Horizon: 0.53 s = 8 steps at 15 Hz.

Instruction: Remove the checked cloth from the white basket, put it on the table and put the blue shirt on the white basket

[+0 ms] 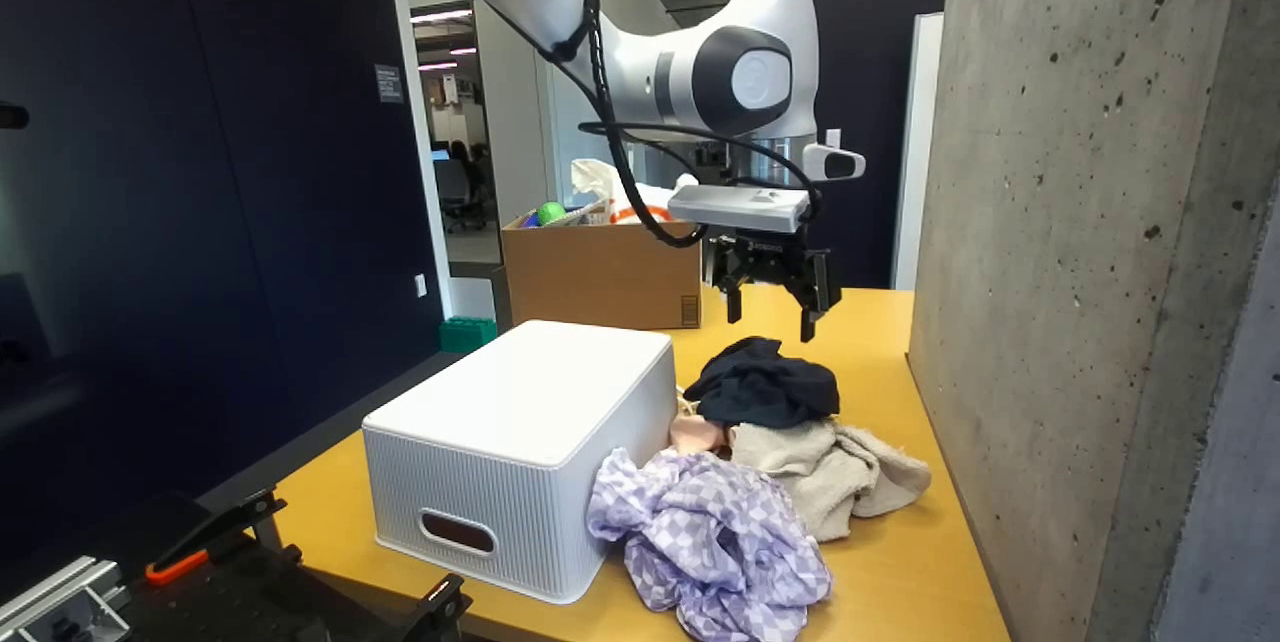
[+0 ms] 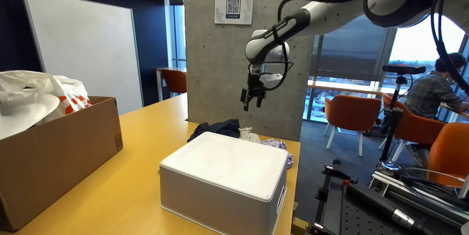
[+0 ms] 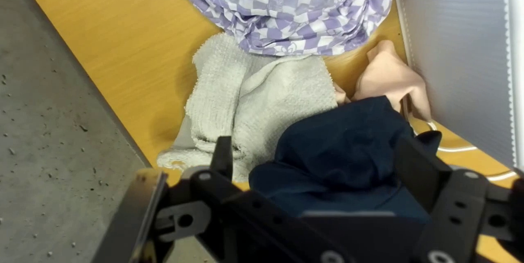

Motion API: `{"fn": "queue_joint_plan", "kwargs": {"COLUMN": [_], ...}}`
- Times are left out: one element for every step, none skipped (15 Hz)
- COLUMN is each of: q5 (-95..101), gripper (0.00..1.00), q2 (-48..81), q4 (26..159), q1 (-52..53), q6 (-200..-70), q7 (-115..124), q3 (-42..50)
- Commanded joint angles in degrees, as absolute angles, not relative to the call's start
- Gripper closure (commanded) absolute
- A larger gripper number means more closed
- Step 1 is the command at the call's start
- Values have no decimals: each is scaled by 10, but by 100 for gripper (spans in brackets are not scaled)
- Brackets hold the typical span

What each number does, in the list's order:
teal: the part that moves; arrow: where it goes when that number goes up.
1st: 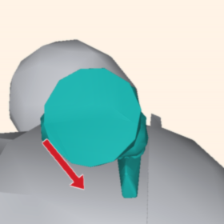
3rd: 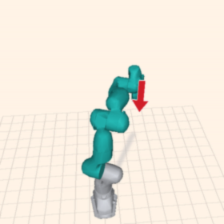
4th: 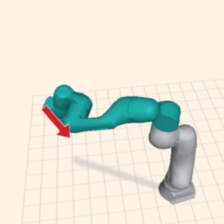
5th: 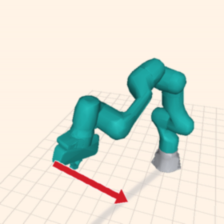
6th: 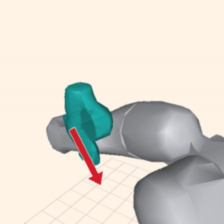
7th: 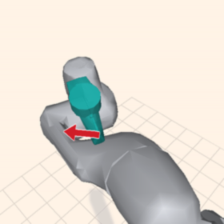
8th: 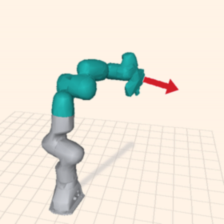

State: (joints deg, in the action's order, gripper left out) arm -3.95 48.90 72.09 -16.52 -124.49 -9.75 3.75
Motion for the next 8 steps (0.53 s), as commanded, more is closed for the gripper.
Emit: {"fn": "queue_joint_plan", "kwargs": {"q5": [-20,-16,-12,-9,-5,-6,-7,-12], "gripper": [0,0,0,0,0,0,0,0], "q2": [577,595,617,637,656,677,693,711], "q4": [593,569,539,514,488,459,434,408], "q1": [-160,-158,-155,-153,-151,-148,-147,-145], "q6": [-1174,-1168,-1162,-1162,-1162,-1164,-1163,-1163], "q7": [-118,-119,-117,-114,-115,-110,-108,-102], "q3": [37,38,39,39,39,40,38,35]}}
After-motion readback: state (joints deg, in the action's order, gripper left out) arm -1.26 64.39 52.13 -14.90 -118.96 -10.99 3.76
